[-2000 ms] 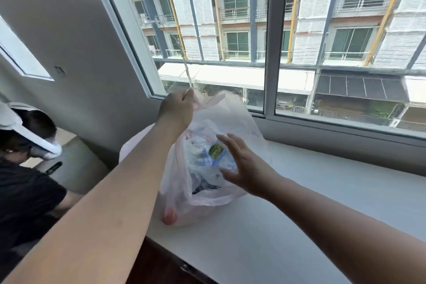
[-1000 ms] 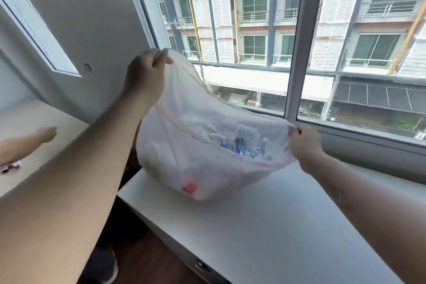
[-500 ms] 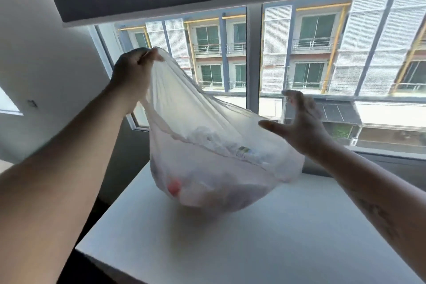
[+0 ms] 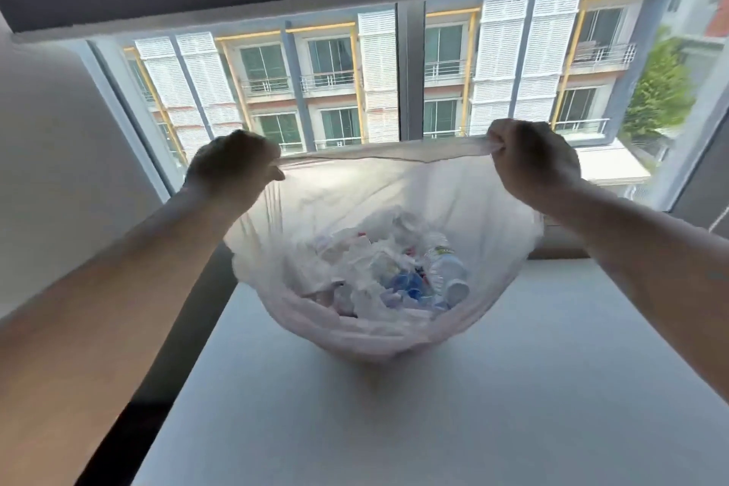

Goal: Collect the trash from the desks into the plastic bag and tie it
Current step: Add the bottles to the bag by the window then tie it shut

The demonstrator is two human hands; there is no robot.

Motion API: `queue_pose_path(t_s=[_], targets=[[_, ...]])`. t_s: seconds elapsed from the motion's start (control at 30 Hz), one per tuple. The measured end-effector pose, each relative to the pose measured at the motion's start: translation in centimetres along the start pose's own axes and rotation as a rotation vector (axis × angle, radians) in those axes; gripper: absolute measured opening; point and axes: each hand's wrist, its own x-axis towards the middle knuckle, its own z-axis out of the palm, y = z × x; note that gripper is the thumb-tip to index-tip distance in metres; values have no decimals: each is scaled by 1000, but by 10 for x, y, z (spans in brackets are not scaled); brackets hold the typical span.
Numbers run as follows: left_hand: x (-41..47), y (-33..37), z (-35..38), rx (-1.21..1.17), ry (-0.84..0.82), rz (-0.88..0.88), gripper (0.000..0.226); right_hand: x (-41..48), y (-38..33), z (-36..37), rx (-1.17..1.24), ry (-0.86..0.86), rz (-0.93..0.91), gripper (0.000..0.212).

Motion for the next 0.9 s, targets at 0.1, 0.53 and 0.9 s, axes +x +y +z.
queue_pose_path(t_s=[0.1,0.53,0.9], targets=[[-9,-20,21,-159,-91,-357,17,0,3,-23,-18,-27,70,23],[19,-19,3,-1376,-132,-796,15,-2,30,-90,552,97,701,20],[18,-4,36,-1933,-340,-861,30,-27,28,-78,1122,310,821,21]])
